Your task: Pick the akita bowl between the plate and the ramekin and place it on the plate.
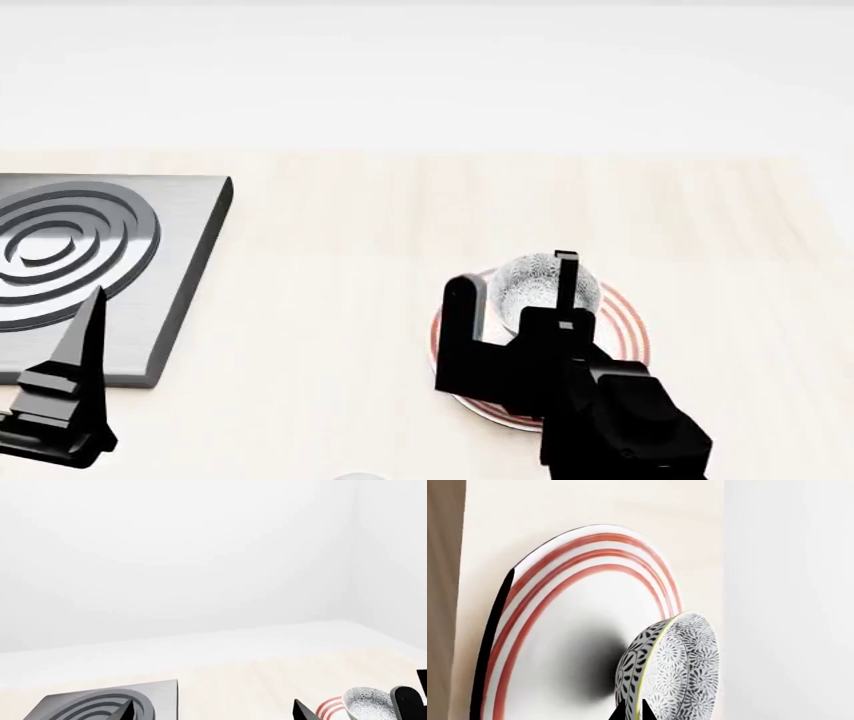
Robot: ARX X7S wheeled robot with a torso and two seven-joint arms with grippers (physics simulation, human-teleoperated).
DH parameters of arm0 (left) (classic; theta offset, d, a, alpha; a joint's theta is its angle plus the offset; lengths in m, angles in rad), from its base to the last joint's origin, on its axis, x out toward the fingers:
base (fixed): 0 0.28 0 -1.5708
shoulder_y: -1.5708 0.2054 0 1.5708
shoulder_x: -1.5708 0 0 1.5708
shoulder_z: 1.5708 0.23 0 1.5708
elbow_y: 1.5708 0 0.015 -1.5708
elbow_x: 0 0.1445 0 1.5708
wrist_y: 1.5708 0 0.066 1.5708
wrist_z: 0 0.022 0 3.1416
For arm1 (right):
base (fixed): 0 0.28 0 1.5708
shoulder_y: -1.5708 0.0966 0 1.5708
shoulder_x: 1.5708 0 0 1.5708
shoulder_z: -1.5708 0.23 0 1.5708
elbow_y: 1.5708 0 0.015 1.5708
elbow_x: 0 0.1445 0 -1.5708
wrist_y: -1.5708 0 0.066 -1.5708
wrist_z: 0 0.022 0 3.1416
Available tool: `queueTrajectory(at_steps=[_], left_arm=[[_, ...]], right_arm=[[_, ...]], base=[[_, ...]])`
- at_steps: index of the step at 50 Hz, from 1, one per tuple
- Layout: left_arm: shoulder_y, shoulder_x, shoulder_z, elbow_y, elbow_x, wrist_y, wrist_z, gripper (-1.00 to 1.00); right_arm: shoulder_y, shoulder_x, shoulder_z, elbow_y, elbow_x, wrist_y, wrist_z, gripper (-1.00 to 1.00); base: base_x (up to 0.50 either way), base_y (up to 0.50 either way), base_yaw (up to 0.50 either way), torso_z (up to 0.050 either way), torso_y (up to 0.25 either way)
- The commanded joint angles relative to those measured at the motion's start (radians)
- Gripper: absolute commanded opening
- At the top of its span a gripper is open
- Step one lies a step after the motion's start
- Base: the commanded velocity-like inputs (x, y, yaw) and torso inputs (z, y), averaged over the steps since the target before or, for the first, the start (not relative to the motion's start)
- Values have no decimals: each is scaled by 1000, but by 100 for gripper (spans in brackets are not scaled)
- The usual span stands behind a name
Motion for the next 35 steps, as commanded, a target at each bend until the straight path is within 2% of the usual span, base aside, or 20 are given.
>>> queueTrajectory(at_steps=[1, 7, 8, 25, 35], left_arm=[[-3, -2, 4, -1, -2, 3, -2, 100], [-6, -5, 2, 2, -7, 1, -5, 100], [-5, -5, 2, 2, -7, 2, -5, 100], [-4, -10, -4, 12, -22, 0, -14, 100], [-2, -16, -10, 30, -34, -7, -26, 100]], right_arm=[[6, -36, 4, 89, -18, -54, 13, -100], [6, -45, 2, 113, -17, -69, 15, -100], [6, -41, 3, 101, -18, -61, 16, 100], [-15, 90, 11, -223, -29, 119, -3, 100], [-32, 283, 52, -714, -23, 337, -45, 100]], base=[[0, 0, 0, 0, 0], [0, 0, 0, 0, 2], [0, 0, 0, 0, 0], [0, 0, 0, 0, 0], [0, 0, 0, 0, 0]])
